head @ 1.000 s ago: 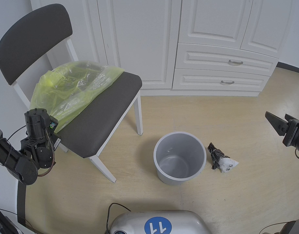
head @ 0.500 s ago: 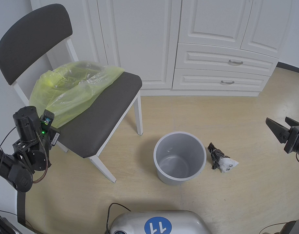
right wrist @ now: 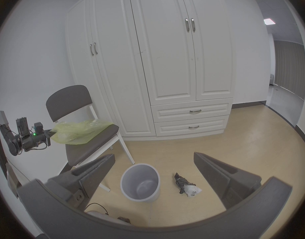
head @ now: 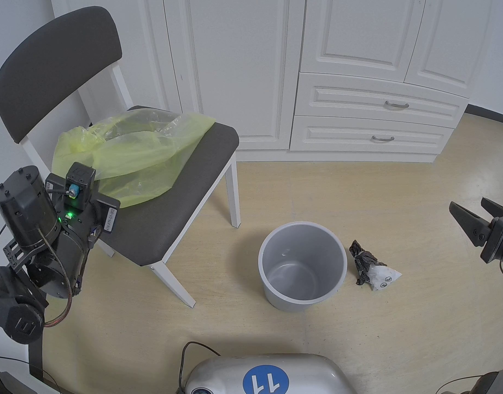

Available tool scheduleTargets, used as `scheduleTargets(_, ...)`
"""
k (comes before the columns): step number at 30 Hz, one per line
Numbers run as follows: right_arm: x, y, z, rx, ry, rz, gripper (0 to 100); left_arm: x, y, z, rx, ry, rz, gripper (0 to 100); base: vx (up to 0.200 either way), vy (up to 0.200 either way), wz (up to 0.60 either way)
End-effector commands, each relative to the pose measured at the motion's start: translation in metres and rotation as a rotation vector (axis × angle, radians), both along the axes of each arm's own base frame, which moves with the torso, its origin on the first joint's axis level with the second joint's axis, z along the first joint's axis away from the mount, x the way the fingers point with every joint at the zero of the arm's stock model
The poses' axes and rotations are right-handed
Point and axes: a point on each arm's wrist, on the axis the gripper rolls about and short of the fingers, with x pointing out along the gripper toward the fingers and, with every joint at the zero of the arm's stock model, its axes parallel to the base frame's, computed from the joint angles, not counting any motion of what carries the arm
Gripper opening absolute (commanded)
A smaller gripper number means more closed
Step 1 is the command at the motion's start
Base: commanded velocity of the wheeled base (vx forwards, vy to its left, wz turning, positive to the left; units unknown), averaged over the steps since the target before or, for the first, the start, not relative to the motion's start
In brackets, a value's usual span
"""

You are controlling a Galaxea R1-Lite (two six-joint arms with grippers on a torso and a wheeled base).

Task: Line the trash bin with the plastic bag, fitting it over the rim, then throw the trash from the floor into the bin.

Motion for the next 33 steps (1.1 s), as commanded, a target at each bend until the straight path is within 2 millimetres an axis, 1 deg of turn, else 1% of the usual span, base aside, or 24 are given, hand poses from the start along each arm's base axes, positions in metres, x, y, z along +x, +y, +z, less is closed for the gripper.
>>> scheduleTargets(1, -0.003, -0.001, -0.001, -0.012, -0.009, 0.002, 100, -0.014, -0.013, 0.016, -0.080, -0.062, -0.116, 0, 0.000, 0.000, 0.00)
scheduleTargets(2, -0.004, -0.002, -0.001, -0.012, -0.010, 0.004, 100, -0.017, -0.018, 0.017, -0.114, -0.068, -0.151, 0, 0.000, 0.000, 0.00)
scheduleTargets(3, -0.004, -0.002, -0.001, -0.012, -0.009, 0.004, 100, -0.017, -0.018, 0.017, -0.117, -0.068, -0.154, 0, 0.000, 0.000, 0.00)
scheduleTargets(4, -0.004, -0.002, -0.002, -0.013, -0.006, 0.008, 100, -0.020, -0.026, 0.018, -0.174, -0.070, -0.210, 0, 0.000, 0.000, 0.00)
scheduleTargets(6, -0.004, -0.002, -0.001, -0.013, -0.007, 0.005, 100, -0.021, -0.027, 0.018, -0.185, -0.068, -0.222, 0, 0.000, 0.000, 0.00)
scheduleTargets(8, -0.003, -0.004, -0.002, -0.019, -0.002, -0.010, 100, -0.027, -0.033, 0.017, -0.252, -0.062, -0.274, 0, 0.000, 0.000, 0.00)
scheduleTargets(12, -0.001, -0.008, -0.003, -0.044, 0.011, -0.044, 100, -0.030, -0.039, 0.018, -0.284, -0.058, -0.316, 0, 0.000, 0.000, 0.00)
scheduleTargets(15, -0.001, -0.009, -0.004, -0.057, 0.027, -0.036, 100, -0.031, -0.043, 0.019, -0.286, -0.056, -0.360, 0, 0.000, 0.000, 0.00)
scheduleTargets(20, -0.002, -0.009, -0.008, -0.091, 0.058, -0.025, 100, -0.028, -0.049, 0.028, -0.339, -0.079, -0.427, 0, 0.000, 0.000, 0.00)
scheduleTargets(23, -0.002, -0.009, -0.009, -0.109, 0.058, -0.023, 100, -0.030, -0.054, 0.030, -0.371, -0.081, -0.470, 0, 0.000, 0.000, 0.00)
scheduleTargets(25, -0.005, -0.010, -0.009, -0.129, 0.052, -0.022, 100, -0.038, -0.063, 0.032, -0.393, -0.076, -0.535, 0, 0.000, 0.000, 0.00)
scheduleTargets(28, -0.005, -0.010, -0.010, -0.143, 0.051, -0.019, 100, -0.045, -0.070, 0.034, -0.405, -0.078, -0.577, 0, 0.000, 0.000, 0.00)
scheduleTargets(33, -0.005, -0.009, -0.011, -0.147, 0.054, -0.008, 100, -0.054, -0.074, 0.037, -0.464, -0.082, -0.643, 0, 0.000, 0.000, 0.00)
